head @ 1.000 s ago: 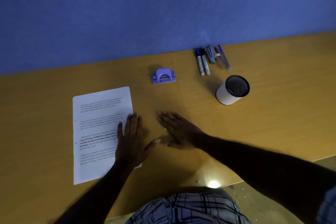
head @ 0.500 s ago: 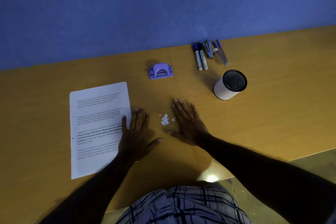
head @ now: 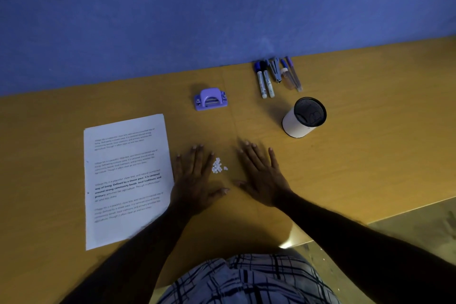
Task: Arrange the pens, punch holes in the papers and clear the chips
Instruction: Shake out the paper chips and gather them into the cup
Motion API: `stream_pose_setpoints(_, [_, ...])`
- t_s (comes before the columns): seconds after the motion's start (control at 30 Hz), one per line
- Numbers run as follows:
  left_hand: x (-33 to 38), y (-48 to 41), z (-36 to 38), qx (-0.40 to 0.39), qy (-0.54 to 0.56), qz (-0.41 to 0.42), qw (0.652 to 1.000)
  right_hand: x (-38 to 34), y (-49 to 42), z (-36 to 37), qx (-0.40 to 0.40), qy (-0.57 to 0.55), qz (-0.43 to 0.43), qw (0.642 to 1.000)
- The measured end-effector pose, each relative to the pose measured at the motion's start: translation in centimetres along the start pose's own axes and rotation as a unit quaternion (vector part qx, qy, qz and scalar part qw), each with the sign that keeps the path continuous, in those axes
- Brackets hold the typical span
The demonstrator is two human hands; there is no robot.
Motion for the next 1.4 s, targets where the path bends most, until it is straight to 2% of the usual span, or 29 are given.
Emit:
stream_pose_setpoints(0.23, [1.5, 0.0, -0.2, -0.005, -0.008, 0.064, 0.998, -1.7, 0.4, 0.9, -0.02, -0.012, -0.005, 1.0])
stream_pose_setpoints(0.57, [-1.8, 1.9, -2.4, 0.009, -0.003, -0.006, 1.0, -4.3, -0.9, -0.4, -0.008, -0.063, -0.047, 0.997])
stream_pose_setpoints(0.73, [-2.1, 2.2, -2.8, 0.012, 0.007, -0.016, 1.0, -6.9, -0.2, -1.1, 0.001, -0.073, -0.143, 0.987])
stream_pose_setpoints(0.83, [-1.8, 2.0, -2.8, 0.004, 0.006, -0.008, 1.0, -7.6, 0.3, -1.0, -0.012, -0.064, -0.157, 0.985])
stream_pose_setpoints(1.1, [-1.4, 2.1, -3.8, 0.012, 0.02, -0.01, 1.0, -8.2, 0.6, -3.0, 0.093, -0.047, -0.218, 0.97])
stream_pose_setpoints(1.23, [-1.4, 2.3, -4.3, 0.022, 0.022, -0.012, 0.999, -8.3, -0.1, -3.7, 0.117, -0.048, -0.238, 0.963])
stream_pose_setpoints(1.4, [-1.2, 2.5, -4.5, 0.024, 0.033, -0.018, 0.999, -8.4, -0.9, -3.6, 0.081, -0.051, -0.228, 0.969])
Point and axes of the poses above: each hand's wrist, its own y-axis away from the middle knuckle, its own z-axis out of the palm, x = y × z, the point moved 8 cm from there along -y, towards the middle knuckle, and after that the axes turned 12 degrees about z, right-handed, at the moved point
